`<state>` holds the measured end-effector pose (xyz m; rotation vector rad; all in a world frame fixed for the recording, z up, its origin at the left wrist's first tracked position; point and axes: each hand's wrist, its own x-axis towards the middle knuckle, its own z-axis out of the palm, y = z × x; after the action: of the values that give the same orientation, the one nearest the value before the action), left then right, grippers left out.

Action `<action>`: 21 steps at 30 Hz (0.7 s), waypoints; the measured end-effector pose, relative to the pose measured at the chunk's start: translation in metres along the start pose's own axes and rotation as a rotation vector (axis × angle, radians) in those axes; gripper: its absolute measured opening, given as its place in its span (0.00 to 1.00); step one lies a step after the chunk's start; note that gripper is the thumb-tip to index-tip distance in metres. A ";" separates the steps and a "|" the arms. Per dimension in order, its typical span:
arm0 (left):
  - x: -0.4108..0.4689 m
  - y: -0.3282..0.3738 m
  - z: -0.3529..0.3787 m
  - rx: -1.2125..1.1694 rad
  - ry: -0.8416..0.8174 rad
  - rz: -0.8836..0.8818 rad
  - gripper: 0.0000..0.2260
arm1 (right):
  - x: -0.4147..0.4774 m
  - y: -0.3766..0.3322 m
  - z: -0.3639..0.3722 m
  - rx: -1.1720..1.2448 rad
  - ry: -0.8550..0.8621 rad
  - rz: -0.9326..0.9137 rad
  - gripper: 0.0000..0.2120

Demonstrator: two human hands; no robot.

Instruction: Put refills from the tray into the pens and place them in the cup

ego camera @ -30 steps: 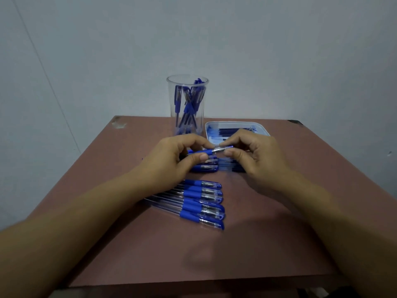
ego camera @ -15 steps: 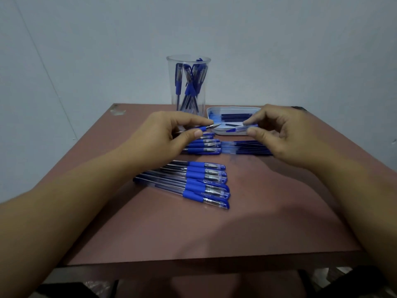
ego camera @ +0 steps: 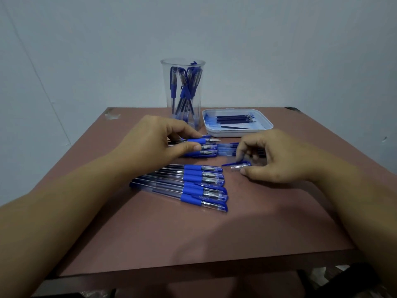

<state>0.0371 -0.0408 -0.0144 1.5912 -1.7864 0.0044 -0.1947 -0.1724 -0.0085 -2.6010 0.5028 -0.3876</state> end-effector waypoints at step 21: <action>-0.001 0.007 0.006 -0.036 0.029 0.118 0.08 | 0.018 -0.009 0.025 -0.131 0.481 -0.305 0.05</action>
<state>0.0281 -0.0409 -0.0166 1.4512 -1.8455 0.0499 -0.1670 -0.1623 -0.0222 -2.7106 0.2859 -1.1324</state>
